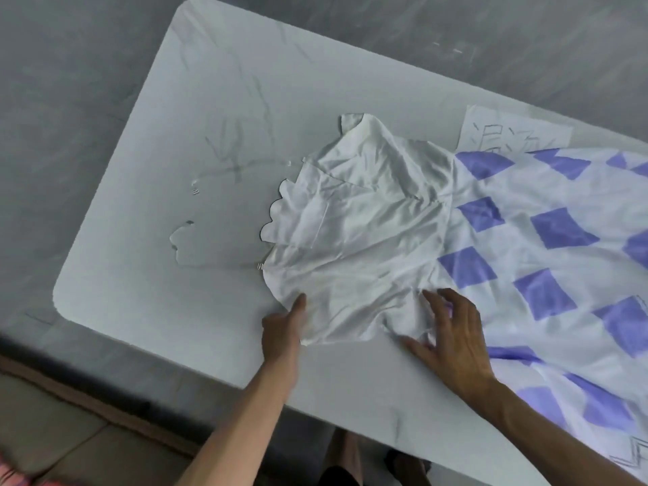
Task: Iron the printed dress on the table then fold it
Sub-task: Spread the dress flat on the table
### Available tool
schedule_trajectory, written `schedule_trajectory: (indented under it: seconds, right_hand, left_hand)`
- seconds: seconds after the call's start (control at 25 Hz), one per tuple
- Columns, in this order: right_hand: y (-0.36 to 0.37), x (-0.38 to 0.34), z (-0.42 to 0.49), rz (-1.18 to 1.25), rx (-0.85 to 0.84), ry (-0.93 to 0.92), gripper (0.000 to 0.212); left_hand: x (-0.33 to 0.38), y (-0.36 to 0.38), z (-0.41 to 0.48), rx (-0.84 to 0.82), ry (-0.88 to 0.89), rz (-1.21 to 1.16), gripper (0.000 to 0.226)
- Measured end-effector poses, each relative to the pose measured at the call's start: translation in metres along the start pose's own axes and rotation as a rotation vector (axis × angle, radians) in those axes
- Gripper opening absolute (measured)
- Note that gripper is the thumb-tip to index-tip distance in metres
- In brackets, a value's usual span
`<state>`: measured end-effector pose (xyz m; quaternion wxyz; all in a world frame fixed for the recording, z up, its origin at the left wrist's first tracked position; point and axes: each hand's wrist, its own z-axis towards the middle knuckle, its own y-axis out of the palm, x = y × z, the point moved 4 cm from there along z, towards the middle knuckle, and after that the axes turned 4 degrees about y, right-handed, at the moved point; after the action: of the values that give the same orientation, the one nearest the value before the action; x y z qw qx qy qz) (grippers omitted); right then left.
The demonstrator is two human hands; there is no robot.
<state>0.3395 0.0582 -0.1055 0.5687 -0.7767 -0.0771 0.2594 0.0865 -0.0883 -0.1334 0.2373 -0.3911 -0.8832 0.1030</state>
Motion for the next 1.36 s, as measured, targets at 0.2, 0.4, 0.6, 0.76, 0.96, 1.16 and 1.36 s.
schedule_trajectory:
  seconds: [0.2,0.4,0.6,0.76,0.96,1.16,1.36]
  right_hand:
    - [-0.002,0.062,-0.066,-0.136,-0.051,0.042,0.086]
    - [0.007,0.065,-0.096,0.056,-0.110,-0.162,0.056]
    - [-0.008,0.094,-0.123,0.164,-0.023,0.057,0.059]
    - [-0.026,0.178,-0.200,0.323,0.209,1.002,0.083]
    - [-0.026,0.249,-0.256,0.575,0.027,1.568,0.087]
    - [-0.036,0.270,-0.248,0.644,0.071,1.342,0.008]
    - [-0.058,0.292,-0.286,0.560,0.277,1.222,0.016]
  left_hand:
    - [-0.001,0.030,-0.015,0.176,0.288,0.113,0.025]
    - [0.022,-0.007,-0.025,0.428,0.638,0.470,0.026]
    - [-0.004,-0.001,-0.028,0.511,0.102,0.286,0.069]
    - [-0.061,0.078,-0.076,0.050,-0.062,-0.291,0.038]
    - [-0.073,0.141,-0.089,-0.123,0.088,-0.275,0.043]
    - [-0.073,0.141,-0.086,-0.037,0.198,-0.257,0.052]
    - [-0.113,0.147,-0.114,-0.094,0.113,-0.199,0.041]
